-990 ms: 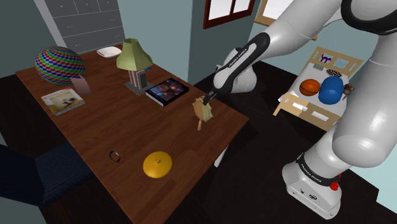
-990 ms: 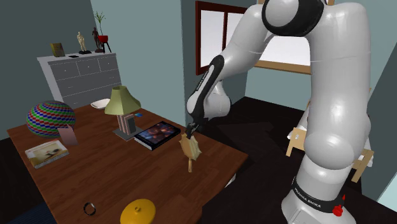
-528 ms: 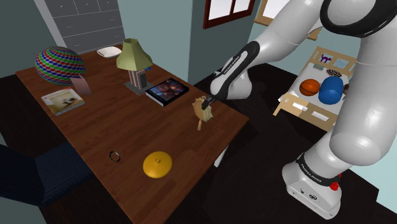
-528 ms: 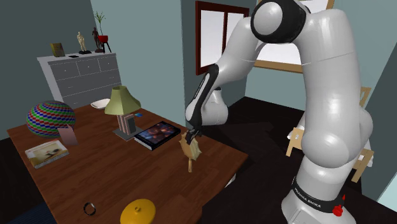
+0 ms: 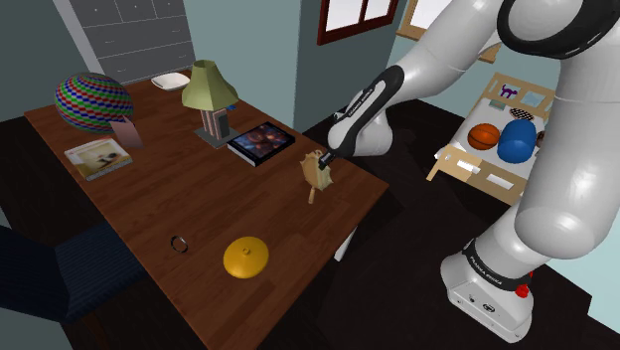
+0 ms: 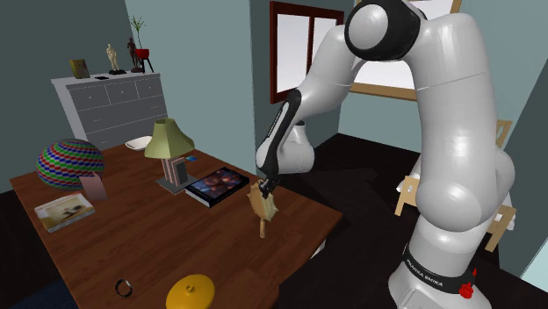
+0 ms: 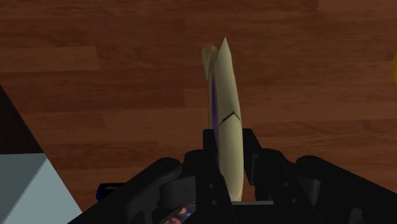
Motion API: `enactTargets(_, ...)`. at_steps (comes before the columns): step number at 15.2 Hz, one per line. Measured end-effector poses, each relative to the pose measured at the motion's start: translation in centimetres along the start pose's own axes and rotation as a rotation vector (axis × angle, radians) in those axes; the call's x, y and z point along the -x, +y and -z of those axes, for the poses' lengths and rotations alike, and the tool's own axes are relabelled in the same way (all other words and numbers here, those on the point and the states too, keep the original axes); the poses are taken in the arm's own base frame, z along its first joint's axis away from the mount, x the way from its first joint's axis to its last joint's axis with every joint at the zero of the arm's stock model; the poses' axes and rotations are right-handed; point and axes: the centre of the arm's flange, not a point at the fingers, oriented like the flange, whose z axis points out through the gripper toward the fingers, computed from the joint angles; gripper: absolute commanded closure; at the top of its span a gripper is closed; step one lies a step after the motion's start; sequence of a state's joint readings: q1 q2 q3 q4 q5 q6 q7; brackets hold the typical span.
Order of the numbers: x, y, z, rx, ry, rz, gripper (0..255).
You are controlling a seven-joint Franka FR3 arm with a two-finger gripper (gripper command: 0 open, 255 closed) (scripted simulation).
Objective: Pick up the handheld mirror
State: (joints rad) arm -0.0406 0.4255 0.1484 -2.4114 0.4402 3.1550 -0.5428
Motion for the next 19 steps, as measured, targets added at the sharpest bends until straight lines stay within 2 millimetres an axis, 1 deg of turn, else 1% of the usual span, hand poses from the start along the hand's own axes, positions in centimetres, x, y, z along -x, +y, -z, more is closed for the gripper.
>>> enactTargets(3, 0.0, 0.0, 0.0, 0.0, 0.001, 0.0, 255)
enactTargets(6, -0.4, -0.1, 0.9, 0.0, -0.001, 0.0, 255)
enactTargets(18, -2.2, -0.2, 6.9, 0.0, -0.001, 0.0, 255)
enactTargets(19, -2.3, -0.2, 7.2, 0.0, -0.001, 0.0, 255)
